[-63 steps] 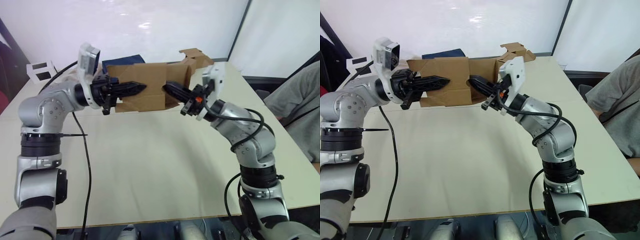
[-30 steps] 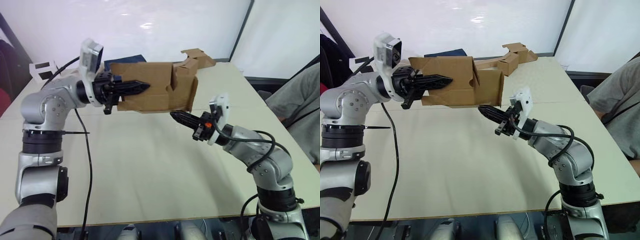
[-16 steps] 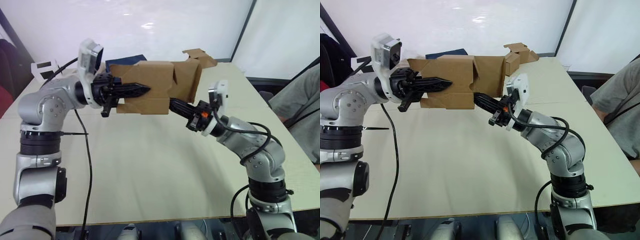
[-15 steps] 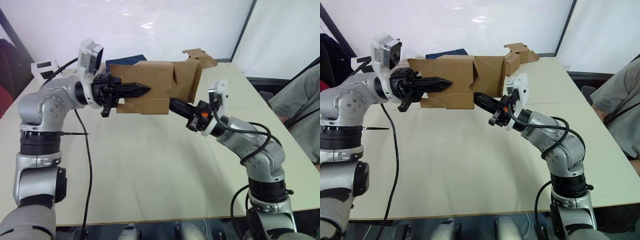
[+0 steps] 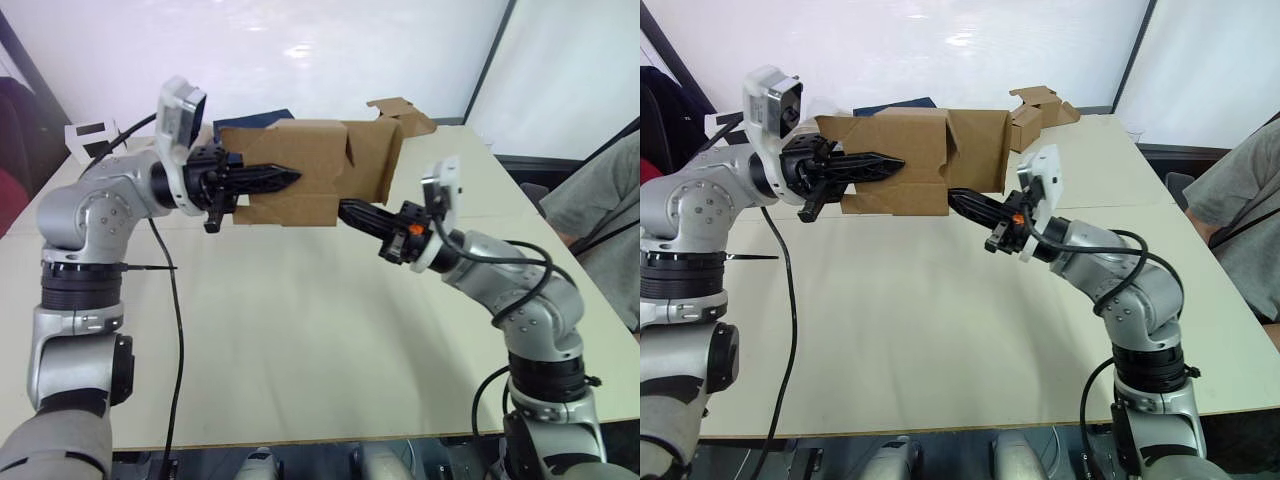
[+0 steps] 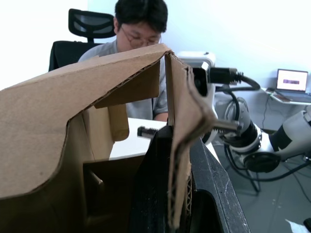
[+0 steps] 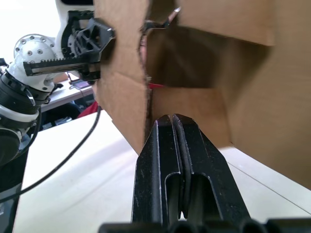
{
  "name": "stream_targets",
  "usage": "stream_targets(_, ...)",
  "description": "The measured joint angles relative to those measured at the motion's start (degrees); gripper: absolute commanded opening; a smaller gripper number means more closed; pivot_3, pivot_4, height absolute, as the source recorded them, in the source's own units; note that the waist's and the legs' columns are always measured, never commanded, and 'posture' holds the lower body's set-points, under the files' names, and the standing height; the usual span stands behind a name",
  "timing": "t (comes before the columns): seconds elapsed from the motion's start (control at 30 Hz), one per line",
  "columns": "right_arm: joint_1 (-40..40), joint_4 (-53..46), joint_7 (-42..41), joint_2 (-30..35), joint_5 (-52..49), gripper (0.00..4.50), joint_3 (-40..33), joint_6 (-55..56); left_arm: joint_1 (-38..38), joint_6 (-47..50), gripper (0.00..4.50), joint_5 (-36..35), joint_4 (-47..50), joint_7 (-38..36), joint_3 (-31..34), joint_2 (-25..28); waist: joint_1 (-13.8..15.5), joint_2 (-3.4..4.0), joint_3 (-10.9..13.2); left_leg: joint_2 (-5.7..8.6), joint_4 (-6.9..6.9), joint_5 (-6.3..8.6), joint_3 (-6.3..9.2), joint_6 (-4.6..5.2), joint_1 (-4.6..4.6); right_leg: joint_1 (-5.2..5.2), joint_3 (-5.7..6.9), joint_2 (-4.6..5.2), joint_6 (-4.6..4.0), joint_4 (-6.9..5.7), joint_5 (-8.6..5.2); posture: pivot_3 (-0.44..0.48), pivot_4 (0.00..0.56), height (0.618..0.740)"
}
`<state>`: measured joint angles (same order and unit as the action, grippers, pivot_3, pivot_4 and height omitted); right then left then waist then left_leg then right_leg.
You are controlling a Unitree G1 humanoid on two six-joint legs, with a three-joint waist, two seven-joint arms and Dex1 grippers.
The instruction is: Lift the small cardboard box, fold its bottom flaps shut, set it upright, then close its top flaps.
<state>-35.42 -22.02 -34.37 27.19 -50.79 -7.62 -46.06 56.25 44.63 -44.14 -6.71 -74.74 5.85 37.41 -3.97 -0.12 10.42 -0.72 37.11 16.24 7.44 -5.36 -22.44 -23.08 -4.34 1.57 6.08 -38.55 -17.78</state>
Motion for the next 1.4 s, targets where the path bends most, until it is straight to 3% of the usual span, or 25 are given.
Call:
stream_targets(0.27,-0.68,5.96,-0.24,5.25,-10.2,0.02,-10.06,-4.41,-0.63,-0.56,0.0,0.0,0.03,0.46,0.0,-0.4,0.01,0.0,0.0,0.0,0.0,0.01,-0.02,0.01,0.0,0.01,0.0,0.0,0.0,0.0,0.0,0.0,0.15,0.74)
stream_targets(0.43,-4.16,16.39,2.69,4.46,-6.29,0.02,-13.21,1.74,-0.63,-0.72,0.0,-0.02,-0.01,0.45,0.0,-0.52,-0.06,0.0,0.0,0.0,-0.01,0.01,-0.05,0.01,0.01,-0.01,-0.02,-0.01,0.0,-0.01,0.0,0.0,0.15,0.74)
stream_targets(0.7,-5.51,23.96,2.4,1.49,11.2,0.02,-1.14,11.64,-0.63,-1.25,0.0,-0.01,-0.14,0.43,0.0,-0.72,-0.2,0.01,0.0,-0.01,-0.02,0.0,-0.1,0.0,0.01,-0.04,-0.06,-0.02,0.0,-0.01,0.0,0.0,0.15,0.74)
stream_targets(0.87,-4.76,18.39,0.09,-4.05,5.14,0.02,-0.74,8.86,-0.9,-1.68,0.0,0.47,-0.65,0.57,-0.02,-1.22,-0.02,0.01,0.01,-0.01,-0.01,-0.15,-0.09,-0.26,-0.02,-0.03,-0.05,0.01,0.0,0.0,0.0,0.0,0.15,0.74)
stream_targets(1.0,-2.64,12.16,0.29,-4.87,-2.86,0.02,-3.2,4.17,-1.56,-2.44,0.0,1.35,-1.78,0.55,-0.06,-1.28,0.04,0.01,0.0,0.0,0.01,-0.13,-0.06,-0.24,-0.02,-0.01,-0.03,0.01,0.0,0.0,0.0,0.0,0.15,0.74)
stream_targets(1.37,-0.09,8.05,3.11,-6.96,-12.34,0.02,-4.47,-0.91,-1.46,-2.78,0.0,2.81,-3.33,-0.11,-0.71,-1.2,-0.12,0.01,0.01,-0.01,-0.01,-0.05,-0.06,-0.09,0.0,-0.03,-0.04,-0.01,0.0,-0.01,0.0,0.0,0.15,0.74)
stream_targets(1.4,-0.1,8.06,3.19,-7.37,-12.56,0.5,-4.29,-0.92,-1.42,-2.73,0.0,2.81,-3.33,-0.14,-0.71,-1.17,-0.11,0.01,0.01,-0.01,-0.01,-0.05,-0.06,-0.08,0.0,-0.03,-0.04,-0.01,0.0,-0.01,0.0,0.0,0.15,0.74)
